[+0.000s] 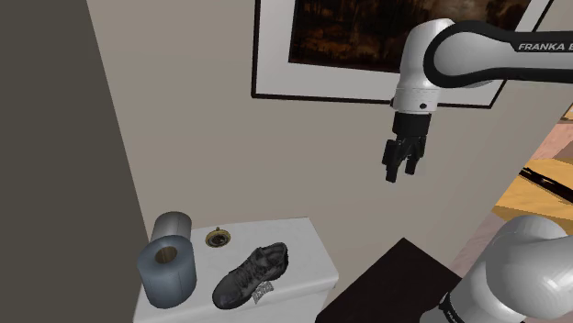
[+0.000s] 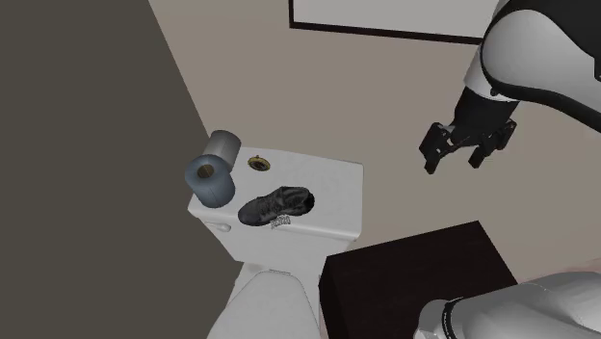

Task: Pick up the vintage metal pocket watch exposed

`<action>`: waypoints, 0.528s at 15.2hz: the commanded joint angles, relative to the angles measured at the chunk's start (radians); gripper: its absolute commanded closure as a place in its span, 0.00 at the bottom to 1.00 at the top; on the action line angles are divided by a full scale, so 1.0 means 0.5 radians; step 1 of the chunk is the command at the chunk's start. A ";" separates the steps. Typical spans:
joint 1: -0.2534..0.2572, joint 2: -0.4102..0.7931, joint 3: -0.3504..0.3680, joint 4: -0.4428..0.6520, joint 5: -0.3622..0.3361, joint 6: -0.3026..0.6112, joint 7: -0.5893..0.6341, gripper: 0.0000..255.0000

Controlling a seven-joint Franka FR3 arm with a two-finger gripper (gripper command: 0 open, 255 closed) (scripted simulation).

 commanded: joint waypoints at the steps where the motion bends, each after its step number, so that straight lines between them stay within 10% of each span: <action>1: 0.000 0.000 0.000 0.000 0.000 0.000 0.000 0.00; 8: 0.094 0.279 0.247 -0.029 0.166 0.414 0.253 0.00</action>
